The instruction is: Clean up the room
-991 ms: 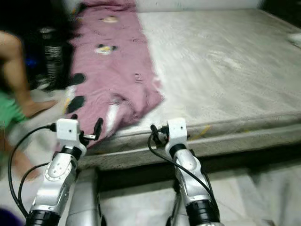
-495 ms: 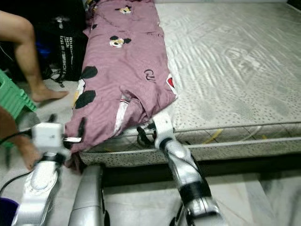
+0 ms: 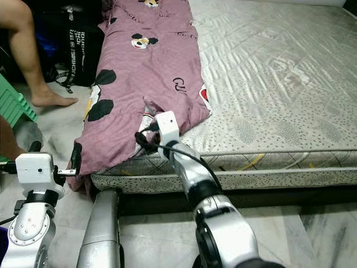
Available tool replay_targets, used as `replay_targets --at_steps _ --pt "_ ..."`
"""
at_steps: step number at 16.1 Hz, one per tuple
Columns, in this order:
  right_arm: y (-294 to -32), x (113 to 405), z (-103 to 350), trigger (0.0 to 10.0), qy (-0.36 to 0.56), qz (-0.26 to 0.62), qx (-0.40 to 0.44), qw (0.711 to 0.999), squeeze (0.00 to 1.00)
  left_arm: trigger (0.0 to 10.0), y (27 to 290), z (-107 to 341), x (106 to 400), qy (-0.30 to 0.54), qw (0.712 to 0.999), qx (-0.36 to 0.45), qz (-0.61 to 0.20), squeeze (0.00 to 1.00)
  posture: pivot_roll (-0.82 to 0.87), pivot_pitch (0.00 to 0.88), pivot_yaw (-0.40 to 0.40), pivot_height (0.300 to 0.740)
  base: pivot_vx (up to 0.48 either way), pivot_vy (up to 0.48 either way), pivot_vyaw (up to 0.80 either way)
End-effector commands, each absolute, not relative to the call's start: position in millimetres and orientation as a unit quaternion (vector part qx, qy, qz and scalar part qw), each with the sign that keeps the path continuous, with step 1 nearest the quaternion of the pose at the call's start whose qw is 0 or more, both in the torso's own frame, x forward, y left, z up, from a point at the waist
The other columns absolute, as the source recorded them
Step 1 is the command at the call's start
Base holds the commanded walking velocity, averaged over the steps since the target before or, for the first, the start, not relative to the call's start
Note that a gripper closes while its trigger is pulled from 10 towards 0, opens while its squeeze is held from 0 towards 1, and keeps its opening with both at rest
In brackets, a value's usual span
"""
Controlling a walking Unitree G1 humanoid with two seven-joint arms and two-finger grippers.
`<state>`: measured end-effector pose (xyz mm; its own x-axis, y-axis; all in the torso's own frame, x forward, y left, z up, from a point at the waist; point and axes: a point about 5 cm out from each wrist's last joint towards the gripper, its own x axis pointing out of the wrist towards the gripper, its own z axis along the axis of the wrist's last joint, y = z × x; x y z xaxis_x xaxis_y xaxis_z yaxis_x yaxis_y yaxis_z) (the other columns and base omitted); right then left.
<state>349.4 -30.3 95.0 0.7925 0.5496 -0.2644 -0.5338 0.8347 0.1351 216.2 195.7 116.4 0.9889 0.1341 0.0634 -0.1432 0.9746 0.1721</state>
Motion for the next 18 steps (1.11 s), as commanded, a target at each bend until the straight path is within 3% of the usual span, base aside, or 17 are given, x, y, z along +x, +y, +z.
replay_targets --at_steps 1,6,7,11,13,16,18 --pt "-25 351 97 10.0 0.150 0.273 0.028 0.950 0.00 10.0 192 119 215 -0.026 0.993 0.092 0.064 0.00 0.33 0.057 -0.072 0.485 0.000 0.000 0.00" --pt "-13 347 86 10.0 0.198 0.208 0.016 0.958 0.00 10.0 188 118 214 -0.018 0.994 0.083 0.071 0.00 0.34 0.067 -0.090 0.485 0.000 0.000 0.00" --pt "-15 347 84 0.0 0.206 0.193 0.027 0.959 0.00 10.0 189 117 215 -0.015 0.994 0.080 0.074 0.00 0.33 0.065 -0.091 0.485 0.000 0.000 0.00" --pt "-49 349 69 0.0 0.239 0.117 0.078 0.961 0.00 10.0 185 115 221 -0.011 0.995 0.077 0.065 0.00 0.30 0.059 -0.080 0.485 0.000 0.000 0.00" --pt "-85 347 57 0.0 0.252 0.072 0.090 0.961 0.00 10.0 185 113 225 -0.007 0.996 0.073 0.059 0.00 0.26 0.047 -0.065 0.485 0.000 0.000 0.00" --pt "-130 330 46 0.0 0.264 0.027 0.113 0.958 0.00 10.0 180 110 235 -0.006 0.997 0.062 0.045 0.00 0.21 0.024 -0.045 0.485 0.000 0.000 0.00" --pt "-144 319 47 0.0 0.263 0.019 0.125 0.956 0.00 10.0 176 110 241 -0.007 0.998 0.059 0.034 0.00 0.19 0.018 -0.035 0.485 0.000 0.000 0.00"
